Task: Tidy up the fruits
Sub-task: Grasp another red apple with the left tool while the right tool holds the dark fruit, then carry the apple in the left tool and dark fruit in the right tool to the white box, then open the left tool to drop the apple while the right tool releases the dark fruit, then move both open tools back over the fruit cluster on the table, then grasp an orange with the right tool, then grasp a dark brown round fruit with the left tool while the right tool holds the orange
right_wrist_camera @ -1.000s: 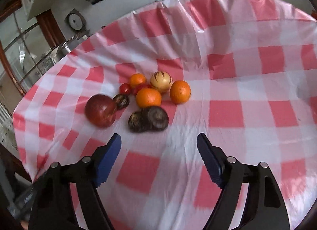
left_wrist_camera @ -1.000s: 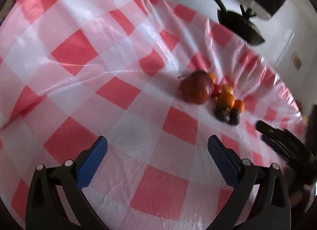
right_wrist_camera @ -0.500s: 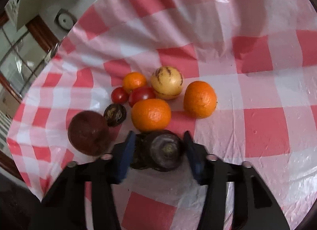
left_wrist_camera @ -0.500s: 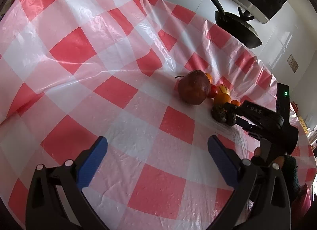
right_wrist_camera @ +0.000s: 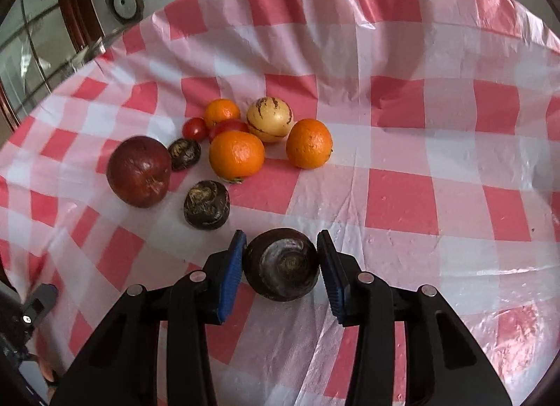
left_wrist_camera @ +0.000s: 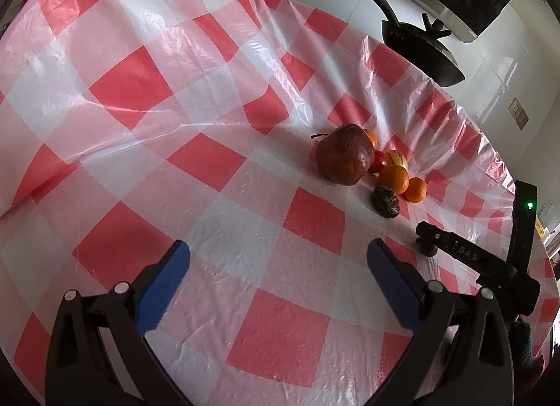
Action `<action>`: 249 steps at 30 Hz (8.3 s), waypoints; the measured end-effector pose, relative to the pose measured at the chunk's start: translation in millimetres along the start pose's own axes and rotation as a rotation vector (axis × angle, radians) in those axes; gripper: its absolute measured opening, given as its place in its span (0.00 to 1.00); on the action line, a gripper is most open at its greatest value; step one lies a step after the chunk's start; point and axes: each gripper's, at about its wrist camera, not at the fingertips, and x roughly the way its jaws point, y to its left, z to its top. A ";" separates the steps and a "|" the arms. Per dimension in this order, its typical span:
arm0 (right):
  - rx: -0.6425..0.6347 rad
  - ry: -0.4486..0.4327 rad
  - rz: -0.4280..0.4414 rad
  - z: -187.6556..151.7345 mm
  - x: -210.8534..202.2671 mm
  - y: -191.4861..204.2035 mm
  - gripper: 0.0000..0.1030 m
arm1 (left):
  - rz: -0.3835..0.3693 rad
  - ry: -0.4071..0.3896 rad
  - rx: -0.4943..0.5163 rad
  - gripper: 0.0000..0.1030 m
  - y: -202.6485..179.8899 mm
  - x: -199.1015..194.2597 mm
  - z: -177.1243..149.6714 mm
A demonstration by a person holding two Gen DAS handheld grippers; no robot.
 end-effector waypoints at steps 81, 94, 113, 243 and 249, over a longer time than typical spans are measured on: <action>0.076 -0.045 0.395 -110.6 -108.3 119.6 0.41 | 0.234 -0.076 0.075 0.62 103.5 -195.2 -84.5; -0.276 0.024 0.483 -190.8 -151.4 249.4 0.41 | 0.310 -0.134 0.030 0.62 172.6 -270.5 -137.8; -0.963 0.341 0.568 -386.1 -131.6 404.6 0.41 | 0.508 0.069 -0.124 0.62 300.8 -281.6 -237.2; 0.345 -0.145 0.095 -13.7 -27.5 -80.4 0.35 | 0.025 0.175 0.290 0.92 -130.7 104.4 23.1; 0.341 -0.144 0.104 -13.5 -26.6 -79.7 0.35 | 0.077 0.195 0.357 0.69 -157.0 139.0 27.9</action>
